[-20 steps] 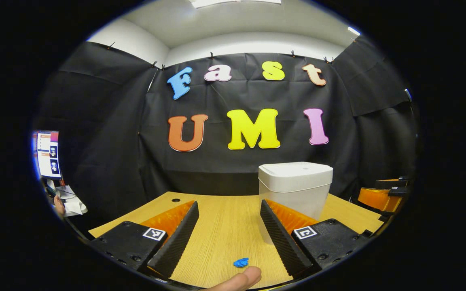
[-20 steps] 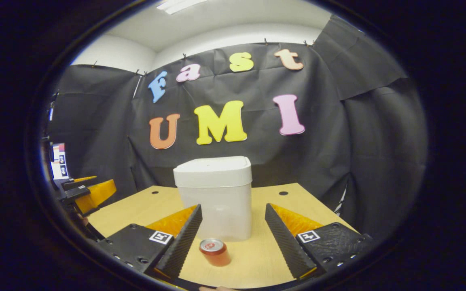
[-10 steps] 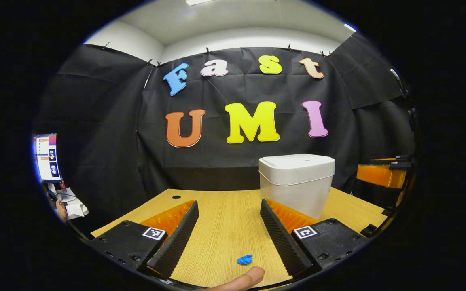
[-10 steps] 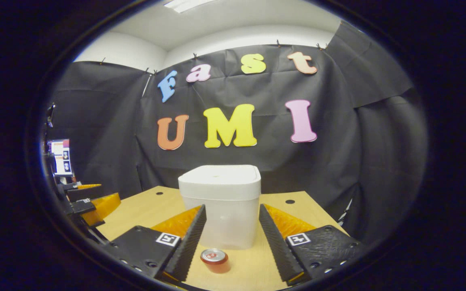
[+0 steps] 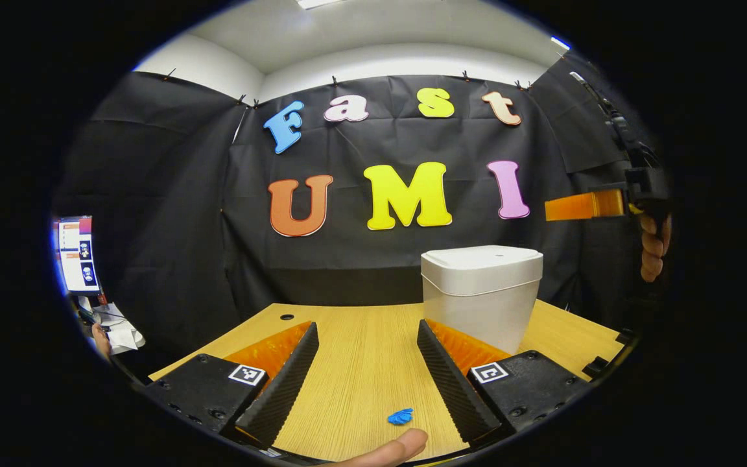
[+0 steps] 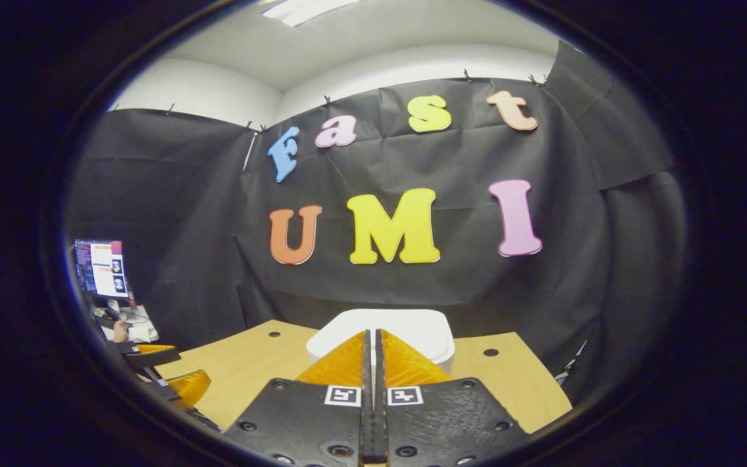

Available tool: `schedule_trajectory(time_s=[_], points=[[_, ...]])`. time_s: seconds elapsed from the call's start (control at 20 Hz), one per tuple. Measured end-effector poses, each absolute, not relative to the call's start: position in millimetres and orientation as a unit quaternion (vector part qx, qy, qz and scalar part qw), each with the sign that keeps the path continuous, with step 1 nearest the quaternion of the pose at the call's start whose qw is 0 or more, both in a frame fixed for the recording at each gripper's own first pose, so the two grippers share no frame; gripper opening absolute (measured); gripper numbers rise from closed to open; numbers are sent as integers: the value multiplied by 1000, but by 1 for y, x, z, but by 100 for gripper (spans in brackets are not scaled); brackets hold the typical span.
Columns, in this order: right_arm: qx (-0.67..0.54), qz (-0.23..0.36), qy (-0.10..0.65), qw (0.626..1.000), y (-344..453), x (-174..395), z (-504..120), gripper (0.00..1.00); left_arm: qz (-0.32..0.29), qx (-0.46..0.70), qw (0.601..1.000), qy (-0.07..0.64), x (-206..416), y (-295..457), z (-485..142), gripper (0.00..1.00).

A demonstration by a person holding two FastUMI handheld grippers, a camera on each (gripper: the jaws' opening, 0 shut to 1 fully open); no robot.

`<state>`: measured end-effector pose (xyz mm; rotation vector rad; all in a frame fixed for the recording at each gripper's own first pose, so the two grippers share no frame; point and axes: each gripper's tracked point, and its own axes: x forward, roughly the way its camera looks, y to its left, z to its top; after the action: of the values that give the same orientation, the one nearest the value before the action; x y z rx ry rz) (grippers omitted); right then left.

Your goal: Press the lid of the desktop garbage bin to open it, pick up the crumpled paper on the desktop and throw it into the bin, then pick up the pop can on the desktop and drop it into the bin, and finally close the garbage bin lid.

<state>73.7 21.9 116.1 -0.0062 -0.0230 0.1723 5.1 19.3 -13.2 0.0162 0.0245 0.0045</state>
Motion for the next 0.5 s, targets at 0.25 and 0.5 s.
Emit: schedule_trajectory(time_s=[0.25, 0.5], points=[[-10, 91, 19, 996, 40, 99, 110, 0, 4, 3, 1000, 13, 4, 23, -13, 99], [6, 75, 80, 994, 45, 126, 75, 0, 8, 15, 1000, 4, 2, 30, -8, 99]])
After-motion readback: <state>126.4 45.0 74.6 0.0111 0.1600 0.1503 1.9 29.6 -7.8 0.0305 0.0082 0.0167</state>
